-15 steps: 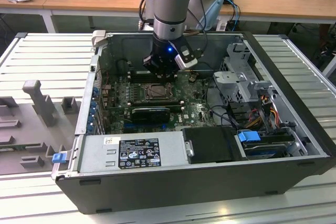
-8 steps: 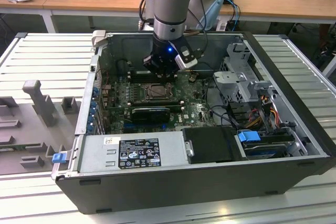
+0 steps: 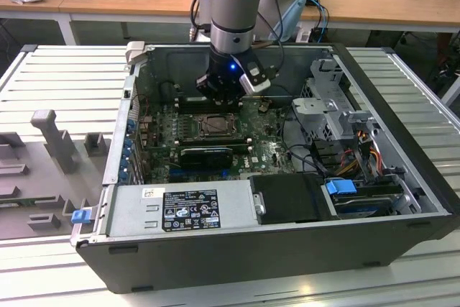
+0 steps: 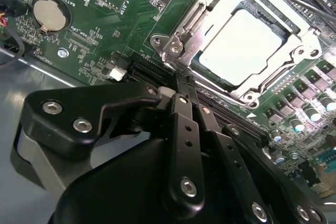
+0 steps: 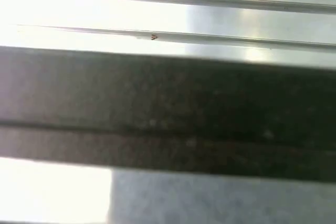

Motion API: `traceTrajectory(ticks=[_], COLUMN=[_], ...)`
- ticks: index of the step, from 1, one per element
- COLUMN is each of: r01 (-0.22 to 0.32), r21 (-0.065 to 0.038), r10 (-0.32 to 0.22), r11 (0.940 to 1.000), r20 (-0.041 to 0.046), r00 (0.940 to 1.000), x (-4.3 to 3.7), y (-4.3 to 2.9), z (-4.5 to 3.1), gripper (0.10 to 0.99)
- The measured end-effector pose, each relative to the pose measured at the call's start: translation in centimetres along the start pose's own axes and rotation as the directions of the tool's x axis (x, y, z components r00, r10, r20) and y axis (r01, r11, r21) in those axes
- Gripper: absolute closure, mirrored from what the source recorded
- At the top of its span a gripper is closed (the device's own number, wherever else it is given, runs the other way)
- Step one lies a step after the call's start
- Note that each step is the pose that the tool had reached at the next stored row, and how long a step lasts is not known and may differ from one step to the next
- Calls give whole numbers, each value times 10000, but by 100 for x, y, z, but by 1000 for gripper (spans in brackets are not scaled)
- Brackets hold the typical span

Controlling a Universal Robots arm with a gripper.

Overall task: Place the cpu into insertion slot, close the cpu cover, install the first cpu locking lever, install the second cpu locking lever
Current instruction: 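Install the first cpu locking lever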

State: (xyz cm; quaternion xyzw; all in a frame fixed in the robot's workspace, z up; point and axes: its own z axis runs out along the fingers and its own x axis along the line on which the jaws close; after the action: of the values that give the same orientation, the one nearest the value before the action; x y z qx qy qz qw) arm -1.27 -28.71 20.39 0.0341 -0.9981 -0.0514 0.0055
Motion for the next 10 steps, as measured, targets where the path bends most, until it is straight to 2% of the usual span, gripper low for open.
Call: traceTrajectory(ticks=[10], r01=[3], r21=[-3], r10=[-3], r11=[10000], r20=[-1], r00=[10000], x=[1], y=[1], z=[-86], gripper=[980])
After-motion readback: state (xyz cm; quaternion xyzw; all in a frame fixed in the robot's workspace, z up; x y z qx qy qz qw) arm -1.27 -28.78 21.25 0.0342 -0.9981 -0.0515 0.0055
